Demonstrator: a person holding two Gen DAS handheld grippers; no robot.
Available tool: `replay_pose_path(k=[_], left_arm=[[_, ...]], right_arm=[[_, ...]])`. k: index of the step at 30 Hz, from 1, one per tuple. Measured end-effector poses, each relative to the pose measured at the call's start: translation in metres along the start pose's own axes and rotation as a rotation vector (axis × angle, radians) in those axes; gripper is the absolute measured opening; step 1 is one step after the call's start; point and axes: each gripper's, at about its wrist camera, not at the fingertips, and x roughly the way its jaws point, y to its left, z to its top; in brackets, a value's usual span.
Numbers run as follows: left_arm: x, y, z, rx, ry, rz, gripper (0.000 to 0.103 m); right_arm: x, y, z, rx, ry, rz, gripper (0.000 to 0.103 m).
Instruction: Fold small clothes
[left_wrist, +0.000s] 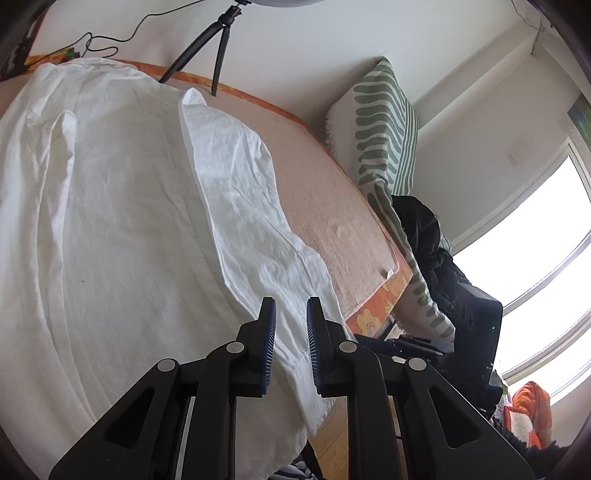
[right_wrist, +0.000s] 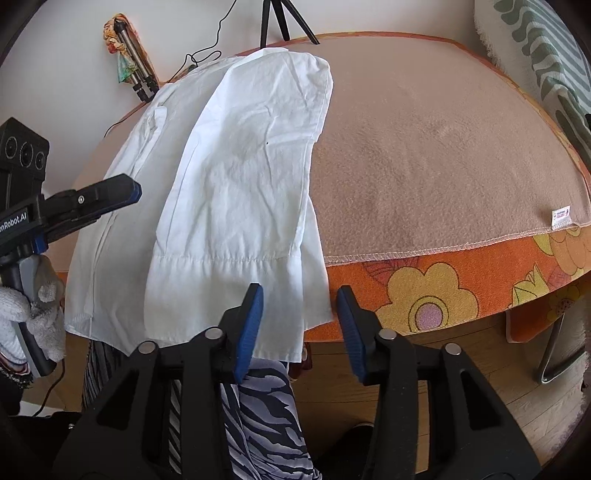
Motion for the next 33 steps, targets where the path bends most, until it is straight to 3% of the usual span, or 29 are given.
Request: replay_pose_path(k=[1,3,11,13,21,24,30,33], left_arm=[[0.002,-0.003,0.005,0.007,0.003,-0.001,0.023],[0.007,-0.008,0.012,0.019,0.01,0.001,0.032],[0.025,-0.007,0.049,-0.042,0.07,-0.003,0.034],[0.029,-0.012,0.065,-0.018,0.091,0.018,0.039],[0.08,-0.04,0.131,0.141,0.141,0.219,0.043],[0.117,-0.042,0.141,0.16,0.217,0.257,0.043],[0.17,-0.052,0.137,0.376,0.264,0.532,0.044],[0.181,-0.041,0.137,0.396,0.281,0.615,0.044]], right_arm=[[0.0,0.003,0.0,-0.008,-0.002,-0.015,0.016],[-0.003,0.007,-0.001,-0.013,-0.017,-0.028,0.007],[-0.039,0.039,-0.005,-0.047,-0.138,0.01,0.006],[-0.043,0.054,-0.007,-0.093,-0.16,0.003,0.006],[-0.035,0.093,-0.005,-0.182,-0.178,0.051,0.006],[-0.026,0.101,-0.009,-0.202,-0.168,0.058,0.005],[-0.008,0.106,-0.018,-0.207,-0.14,0.08,0.005],[-0.005,0.105,-0.019,-0.188,-0.135,0.105,0.005]])
